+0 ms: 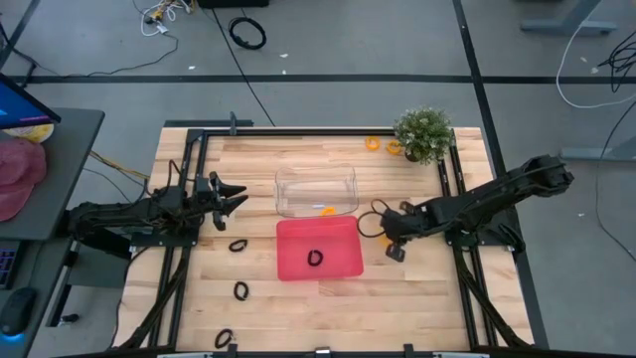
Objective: Sort spring keychains
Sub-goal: Put the yellow spring keychain into the transparent bin
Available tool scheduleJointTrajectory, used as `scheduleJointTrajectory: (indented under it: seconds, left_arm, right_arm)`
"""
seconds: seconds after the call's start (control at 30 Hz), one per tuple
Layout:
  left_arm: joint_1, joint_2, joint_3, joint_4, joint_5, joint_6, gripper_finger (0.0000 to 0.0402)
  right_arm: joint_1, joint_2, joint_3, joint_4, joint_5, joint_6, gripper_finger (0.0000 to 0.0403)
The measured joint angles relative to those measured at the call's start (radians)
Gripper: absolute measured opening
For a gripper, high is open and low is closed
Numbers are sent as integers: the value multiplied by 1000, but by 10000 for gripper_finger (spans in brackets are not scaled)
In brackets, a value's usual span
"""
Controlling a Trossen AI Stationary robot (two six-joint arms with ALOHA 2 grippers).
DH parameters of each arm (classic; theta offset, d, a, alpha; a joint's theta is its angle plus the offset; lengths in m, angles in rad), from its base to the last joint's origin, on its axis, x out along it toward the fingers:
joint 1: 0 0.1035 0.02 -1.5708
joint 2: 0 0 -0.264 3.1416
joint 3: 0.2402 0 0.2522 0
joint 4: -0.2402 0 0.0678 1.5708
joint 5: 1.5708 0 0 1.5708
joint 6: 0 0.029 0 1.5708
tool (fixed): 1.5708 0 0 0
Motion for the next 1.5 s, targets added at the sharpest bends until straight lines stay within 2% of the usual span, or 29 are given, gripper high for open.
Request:
scheduleJointTrajectory:
  seconds: [0.13,0.27,0.33,0.47,0.57,0.7,0.77,0.9,1.03,1.13,1.3,1.5]
  left_arm:
    - [0,0,0,0,0,0,154]
    - [0,0,0,0,0,0,154]
    - [0,0,0,0,0,0,154]
    - [0,0,0,0,0,0,154]
    - [0,0,0,0,0,0,154]
    - [0,0,0,0,0,0,154]
    - [0,0,0,0,0,0,154]
    - [0,0,0,0,0,0,154]
    - [0,0,0,0,0,0,154]
    - [0,0,0,0,0,0,154]
    - [0,0,0,0,0,0,154]
    - [0,0,0,0,0,0,154]
  right_arm:
    - [7,0,66,0,95,-72,3]
    - [24,-6,99,82,233,-135,2]
    - [26,-5,99,164,277,-176,2]
    - [26,-6,101,300,301,-256,2]
    - [26,-6,100,410,381,-292,2]
    - [14,-7,54,646,517,-320,2]
    - [-10,-7,34,757,545,-315,2]
    - [-95,-7,30,894,508,-337,2]
    - [-187,-1,29,1040,329,-369,2]
    - [-212,23,29,1049,238,-369,2]
    - [-212,84,29,1026,198,-400,3]
    - [-253,137,29,1115,166,-444,6]
